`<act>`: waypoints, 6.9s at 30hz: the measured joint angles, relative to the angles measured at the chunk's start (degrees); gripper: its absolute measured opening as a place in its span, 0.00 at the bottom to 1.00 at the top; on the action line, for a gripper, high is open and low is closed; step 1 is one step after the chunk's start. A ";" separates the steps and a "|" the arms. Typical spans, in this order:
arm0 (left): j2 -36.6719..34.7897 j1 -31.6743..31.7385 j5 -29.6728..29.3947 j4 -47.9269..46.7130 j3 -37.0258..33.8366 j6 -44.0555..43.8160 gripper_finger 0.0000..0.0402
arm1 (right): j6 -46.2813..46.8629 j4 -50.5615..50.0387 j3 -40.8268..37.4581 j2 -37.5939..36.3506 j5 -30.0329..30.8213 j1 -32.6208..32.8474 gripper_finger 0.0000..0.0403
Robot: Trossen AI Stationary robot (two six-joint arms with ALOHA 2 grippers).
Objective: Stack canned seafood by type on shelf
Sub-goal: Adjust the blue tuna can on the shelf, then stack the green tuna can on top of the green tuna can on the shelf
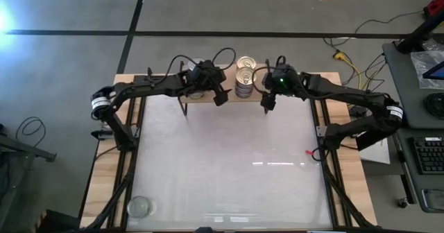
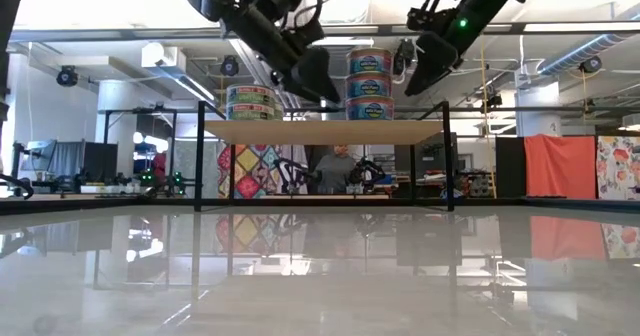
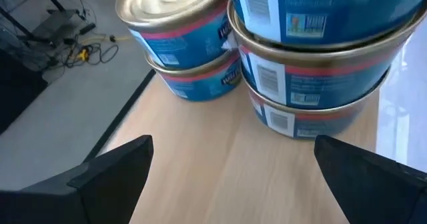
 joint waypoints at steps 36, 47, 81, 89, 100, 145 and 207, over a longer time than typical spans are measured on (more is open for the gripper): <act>-3.12 -2.88 2.08 2.70 0.93 -1.57 1.00 | 2.21 7.65 -3.78 2.16 -7.23 0.04 0.64; -10.80 -12.96 10.66 -2.81 0.88 -1.59 1.00 | 2.20 9.12 -3.61 3.72 -7.28 0.02 0.65; -16.37 -63.31 -4.27 -42.74 -0.14 -58.23 1.00 | 41.83 37.93 -14.02 5.75 2.56 51.61 0.56; -12.93 -80.68 -4.58 -43.77 -0.32 -74.57 1.00 | 50.13 43.07 -0.27 26.44 10.47 61.13 0.56; -7.77 -88.26 -1.71 -48.45 -0.32 -93.71 1.00 | 46.53 29.59 35.16 51.14 22.99 71.94 0.56; 2.15 -60.78 11.89 -47.26 -12.35 -69.73 1.00 | 47.16 -33.94 70.86 61.79 37.58 74.21 0.56; 14.77 -65.53 -35.60 -22.50 -14.32 -89.07 1.00 | 17.69 43.19 -10.49 30.52 7.37 36.07 0.56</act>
